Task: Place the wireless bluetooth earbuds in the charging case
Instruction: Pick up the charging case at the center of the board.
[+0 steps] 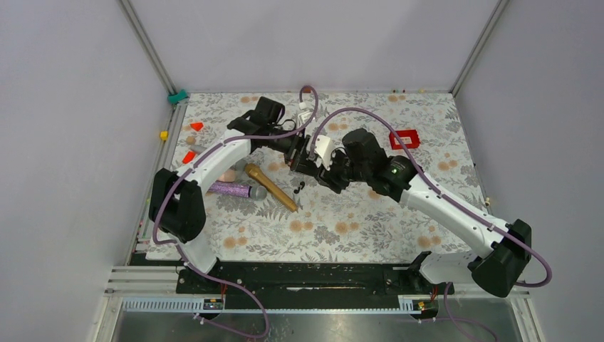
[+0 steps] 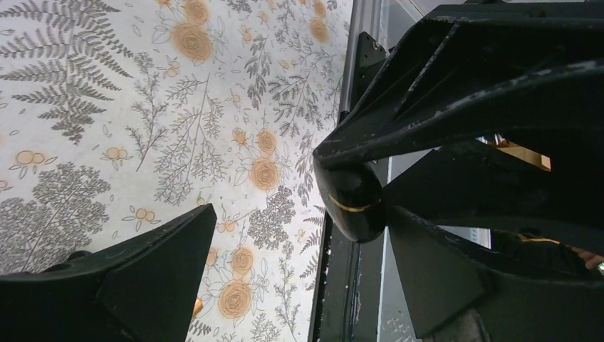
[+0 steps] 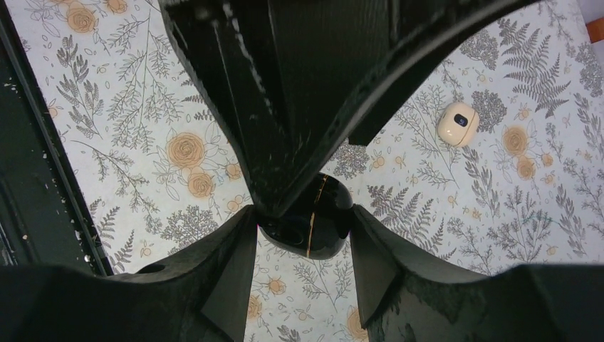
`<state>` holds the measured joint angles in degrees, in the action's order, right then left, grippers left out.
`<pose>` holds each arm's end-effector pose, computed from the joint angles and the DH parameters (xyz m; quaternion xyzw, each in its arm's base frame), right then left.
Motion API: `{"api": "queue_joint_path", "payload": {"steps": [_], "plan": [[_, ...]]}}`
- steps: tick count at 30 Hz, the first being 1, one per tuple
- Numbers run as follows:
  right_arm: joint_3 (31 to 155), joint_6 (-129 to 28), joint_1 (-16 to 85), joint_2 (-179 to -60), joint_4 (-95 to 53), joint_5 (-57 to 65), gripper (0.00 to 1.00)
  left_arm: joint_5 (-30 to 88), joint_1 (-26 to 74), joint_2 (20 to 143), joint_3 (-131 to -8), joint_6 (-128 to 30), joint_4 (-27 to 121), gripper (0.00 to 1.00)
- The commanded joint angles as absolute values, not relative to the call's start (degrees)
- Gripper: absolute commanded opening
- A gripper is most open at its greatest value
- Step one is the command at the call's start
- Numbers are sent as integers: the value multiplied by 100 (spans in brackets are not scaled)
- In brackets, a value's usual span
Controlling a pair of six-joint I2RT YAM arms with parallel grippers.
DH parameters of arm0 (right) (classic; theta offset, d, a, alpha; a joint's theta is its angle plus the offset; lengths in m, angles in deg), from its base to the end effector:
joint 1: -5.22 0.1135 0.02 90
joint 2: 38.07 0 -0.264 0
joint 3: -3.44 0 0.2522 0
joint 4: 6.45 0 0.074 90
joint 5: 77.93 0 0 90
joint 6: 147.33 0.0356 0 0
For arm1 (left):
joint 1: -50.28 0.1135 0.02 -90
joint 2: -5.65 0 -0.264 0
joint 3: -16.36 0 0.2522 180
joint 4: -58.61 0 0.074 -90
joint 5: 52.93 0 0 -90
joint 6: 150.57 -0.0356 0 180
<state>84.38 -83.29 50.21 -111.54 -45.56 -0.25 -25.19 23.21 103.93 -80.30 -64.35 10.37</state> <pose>0.1980 0.2087 0.3423 -0.5464 0.6766 0.1725 0.4626 0.3138 -0.1958 0.2984 0.3849 0.7279 -0.5349 0.1897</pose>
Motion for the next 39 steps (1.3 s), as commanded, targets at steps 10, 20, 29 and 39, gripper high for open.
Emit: {"api": "queue_joint_path", "payload": {"steps": [10,20,29,39], "plan": [[8415,-8481,5171,-11112,-4239,301,38,-2742,2046,10508,-8143,-6404,1217,70],[8469,-8435,5179,-11217,-4196,556,38,-2836,1926,10634,-8187,-6339,1230,53],[8512,-8400,5207,-11286,-4182,741,42,-3141,1838,10668,-8232,-6327,1222,27],[8925,-8323,5207,-10880,-4693,674,98,-3169,1885,10321,-8405,-7040,543,21]]}}
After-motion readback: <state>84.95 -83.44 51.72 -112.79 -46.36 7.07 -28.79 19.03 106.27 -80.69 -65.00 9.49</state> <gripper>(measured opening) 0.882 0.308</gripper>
